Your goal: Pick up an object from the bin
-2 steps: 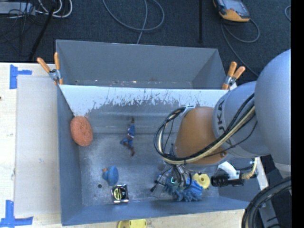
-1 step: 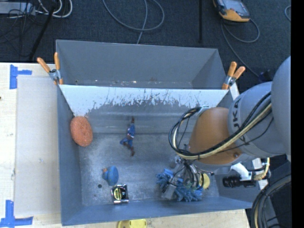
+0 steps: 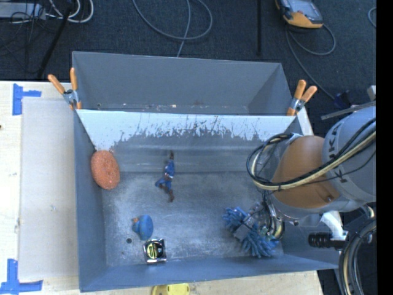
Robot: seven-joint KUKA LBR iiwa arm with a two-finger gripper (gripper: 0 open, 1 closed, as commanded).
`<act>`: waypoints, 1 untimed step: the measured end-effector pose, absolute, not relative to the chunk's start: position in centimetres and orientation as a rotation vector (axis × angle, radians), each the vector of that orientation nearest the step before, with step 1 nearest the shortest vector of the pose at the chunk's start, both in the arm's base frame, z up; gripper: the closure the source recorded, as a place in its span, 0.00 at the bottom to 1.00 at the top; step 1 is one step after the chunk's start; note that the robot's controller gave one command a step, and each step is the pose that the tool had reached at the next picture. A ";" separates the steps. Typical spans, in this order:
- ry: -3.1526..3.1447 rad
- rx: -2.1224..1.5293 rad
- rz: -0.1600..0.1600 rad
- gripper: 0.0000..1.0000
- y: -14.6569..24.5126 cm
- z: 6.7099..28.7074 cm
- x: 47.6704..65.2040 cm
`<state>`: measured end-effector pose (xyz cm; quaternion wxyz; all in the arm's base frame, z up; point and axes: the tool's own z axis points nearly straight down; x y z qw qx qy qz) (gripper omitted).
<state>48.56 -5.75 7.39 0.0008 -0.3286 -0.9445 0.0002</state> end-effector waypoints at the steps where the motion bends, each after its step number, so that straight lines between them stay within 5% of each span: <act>1: -2.965 -1.033 0.001 1.00 -5.8 7.4 48.6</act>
Offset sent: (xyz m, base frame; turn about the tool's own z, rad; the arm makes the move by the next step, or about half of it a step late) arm 0.0147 0.0412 0.1809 -0.0154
